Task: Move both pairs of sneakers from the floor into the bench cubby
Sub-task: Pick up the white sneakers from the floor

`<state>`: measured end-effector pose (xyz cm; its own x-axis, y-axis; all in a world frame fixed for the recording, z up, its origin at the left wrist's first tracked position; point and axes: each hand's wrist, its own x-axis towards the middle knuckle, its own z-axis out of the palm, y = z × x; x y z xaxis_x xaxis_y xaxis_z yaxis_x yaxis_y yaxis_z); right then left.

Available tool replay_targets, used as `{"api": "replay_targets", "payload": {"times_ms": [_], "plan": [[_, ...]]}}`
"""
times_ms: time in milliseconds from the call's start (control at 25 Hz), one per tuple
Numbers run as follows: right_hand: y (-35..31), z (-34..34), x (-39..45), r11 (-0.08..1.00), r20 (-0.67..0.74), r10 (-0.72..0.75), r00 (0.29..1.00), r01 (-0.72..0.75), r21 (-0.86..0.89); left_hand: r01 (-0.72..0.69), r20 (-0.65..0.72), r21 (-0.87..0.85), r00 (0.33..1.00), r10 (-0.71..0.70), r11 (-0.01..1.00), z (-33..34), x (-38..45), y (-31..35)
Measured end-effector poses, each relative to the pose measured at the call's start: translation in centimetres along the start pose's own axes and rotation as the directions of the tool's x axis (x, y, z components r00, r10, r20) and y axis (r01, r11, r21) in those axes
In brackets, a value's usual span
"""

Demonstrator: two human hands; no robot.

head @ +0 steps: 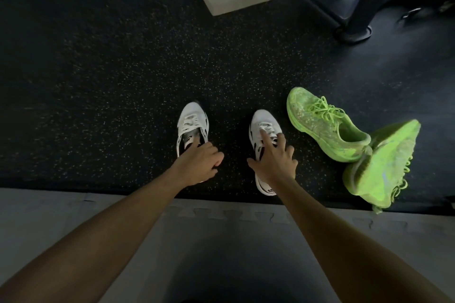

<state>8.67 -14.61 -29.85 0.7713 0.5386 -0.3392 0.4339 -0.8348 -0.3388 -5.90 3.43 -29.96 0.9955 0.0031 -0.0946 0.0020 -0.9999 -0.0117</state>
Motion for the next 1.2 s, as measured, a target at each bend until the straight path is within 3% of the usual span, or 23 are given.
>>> {"api": "replay_targets", "payload": {"times_ms": [40,120,200,240,280,440,600,680,960,1200], "plan": [[0.6,-0.1,-0.1,0.999,0.012,-0.019,1.0,0.019,0.028,0.043,-0.103,0.008,0.994,-0.042,0.999,0.7,-0.3,0.2],[1.3,0.0,-0.5,0.996,0.023,-0.059,0.998,0.057,0.065,0.355,-0.202,-0.09,0.908,-0.366,0.931,1.0,-0.4,1.0],[1.4,0.3,-0.9,0.992,0.012,-0.087,0.996,0.085,0.088,0.713,0.045,-0.327,0.668,-0.743,0.621,0.3,0.0,1.7],[1.3,0.4,-0.8,0.991,0.005,-0.089,0.996,0.088,0.1,0.784,0.196,-0.411,0.574,-0.795,0.465,0.1,0.4,1.9],[1.2,0.4,-0.7,0.99,0.005,-0.081,0.997,0.08,0.115,0.8,0.277,-0.455,0.545,-0.791,0.391,0.0,0.8,2.1],[0.6,0.3,-0.5,0.977,0.002,-0.01,1.0,0.009,0.212,0.789,0.25,-0.452,0.56,-0.79,0.417,-0.6,2.3,3.5],[-0.3,0.4,-1.2,0.969,-0.012,0.047,0.999,-0.043,0.243,0.703,0.212,-0.406,0.693,-0.689,0.583,-0.9,4.3,6.6],[-0.4,0.2,-1.3,0.974,0.014,0.059,0.998,-0.06,0.219,0.679,0.223,-0.393,0.725,-0.652,0.62,-1.0,5.1,7.9],[-0.5,-0.5,-1.7,0.987,0.131,0.044,0.99,-0.063,0.146,0.71,0.278,-0.4,0.697,-0.661,0.58,-0.8,5.3,8.3],[-2.2,-4.8,-2.8,0.989,0.048,0.021,0.999,-0.028,0.146,0.688,0.086,-0.309,0.708,-0.701,0.657,-4.9,6.4,9.8]]}}
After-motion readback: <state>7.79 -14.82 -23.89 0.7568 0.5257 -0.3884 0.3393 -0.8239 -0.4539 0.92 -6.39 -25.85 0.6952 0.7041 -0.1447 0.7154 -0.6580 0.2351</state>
